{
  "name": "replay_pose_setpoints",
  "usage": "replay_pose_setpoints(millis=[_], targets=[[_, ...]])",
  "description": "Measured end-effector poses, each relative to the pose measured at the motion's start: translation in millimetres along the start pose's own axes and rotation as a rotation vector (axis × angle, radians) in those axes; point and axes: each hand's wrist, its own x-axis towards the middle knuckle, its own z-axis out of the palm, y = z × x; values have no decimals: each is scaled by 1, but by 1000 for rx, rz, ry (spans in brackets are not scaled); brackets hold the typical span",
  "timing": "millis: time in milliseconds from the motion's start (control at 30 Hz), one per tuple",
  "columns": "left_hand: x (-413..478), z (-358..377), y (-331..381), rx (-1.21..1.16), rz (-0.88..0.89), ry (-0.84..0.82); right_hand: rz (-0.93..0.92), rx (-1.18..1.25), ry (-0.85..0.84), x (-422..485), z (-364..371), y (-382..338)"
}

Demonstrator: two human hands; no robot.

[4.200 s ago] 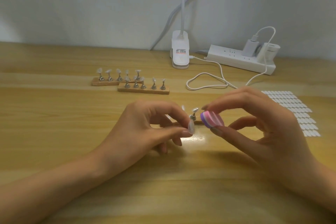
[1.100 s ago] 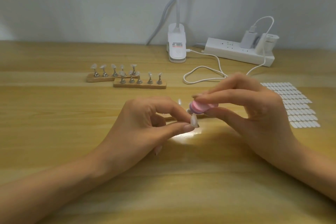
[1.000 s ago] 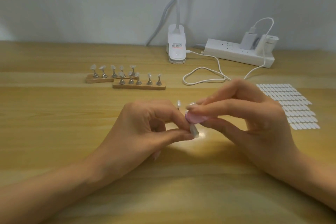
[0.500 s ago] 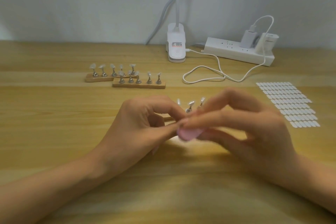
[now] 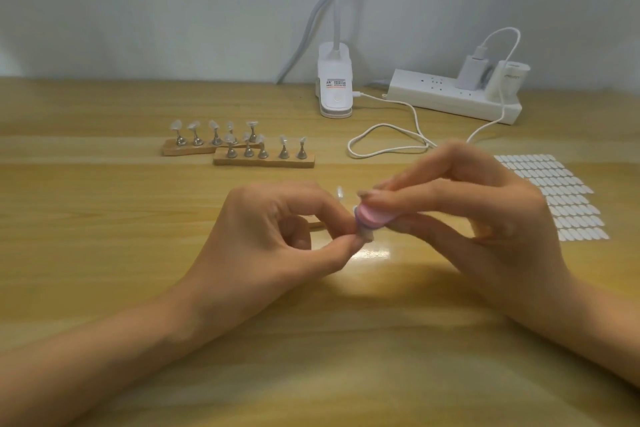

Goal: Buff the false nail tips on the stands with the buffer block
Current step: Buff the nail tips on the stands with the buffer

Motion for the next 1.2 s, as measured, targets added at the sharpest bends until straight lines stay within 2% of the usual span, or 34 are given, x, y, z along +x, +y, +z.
replay_pose_setpoints(millis=[667, 767, 867, 1033, 1200], targets=[[0, 1, 1, 52, 14, -15, -32, -62, -36, -1, -1, -1], [1, 0, -1, 26, -2, 1, 24, -7, -3, -1, -1, 1], [0, 1, -2, 19, 19, -3, 5, -14, -14, 0, -1, 5], [1, -2, -2, -63, 32, 6, 116, 27, 122, 1, -13, 18], [3, -2, -2, -58, 2, 55, 162, 84, 106, -8, -9, 17]])
